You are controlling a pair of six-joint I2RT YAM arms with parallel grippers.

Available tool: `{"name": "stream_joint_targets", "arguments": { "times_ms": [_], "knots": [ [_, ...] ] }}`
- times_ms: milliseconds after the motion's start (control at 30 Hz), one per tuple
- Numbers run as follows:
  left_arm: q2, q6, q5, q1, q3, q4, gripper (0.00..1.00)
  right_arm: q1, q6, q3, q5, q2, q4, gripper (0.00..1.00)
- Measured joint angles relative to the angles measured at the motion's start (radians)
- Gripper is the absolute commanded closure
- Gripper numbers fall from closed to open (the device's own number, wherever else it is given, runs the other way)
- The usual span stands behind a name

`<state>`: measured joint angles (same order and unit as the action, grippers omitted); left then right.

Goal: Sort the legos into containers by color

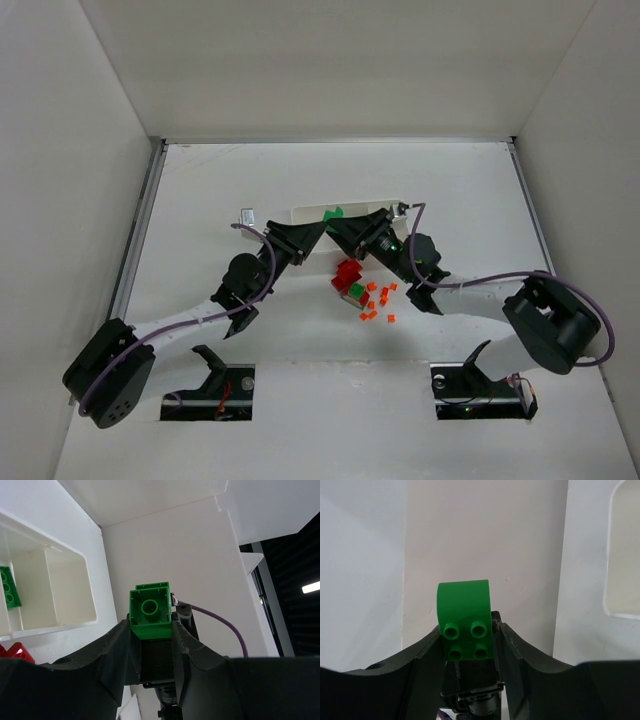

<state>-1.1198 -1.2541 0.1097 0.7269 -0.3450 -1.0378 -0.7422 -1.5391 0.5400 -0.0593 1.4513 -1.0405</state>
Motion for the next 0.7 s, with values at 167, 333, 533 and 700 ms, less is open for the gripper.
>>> {"name": "stream_joint_targets", "arguments": {
  "times_ms": [167,333,533,700],
  "knots": [
    [0.026,0.003,0.001,0.0,0.009,0.0,0.87,-0.006,0.042,0.0,0.0,-0.028,0.035,0.35],
    [0.026,0.005,0.004,0.0,0.011,0.005,0.87,-0.005,0.069,-0.003,0.0,-0.066,0.063,0.34],
    [0.031,0.005,0.005,0.001,0.012,0.01,0.87,0.018,0.09,-0.034,0.0,-0.121,0.077,0.46],
    [0.031,0.004,0.008,0.013,0.012,0.011,0.87,0.029,0.107,-0.034,0.0,-0.129,0.1,0.47]
  ]
}}
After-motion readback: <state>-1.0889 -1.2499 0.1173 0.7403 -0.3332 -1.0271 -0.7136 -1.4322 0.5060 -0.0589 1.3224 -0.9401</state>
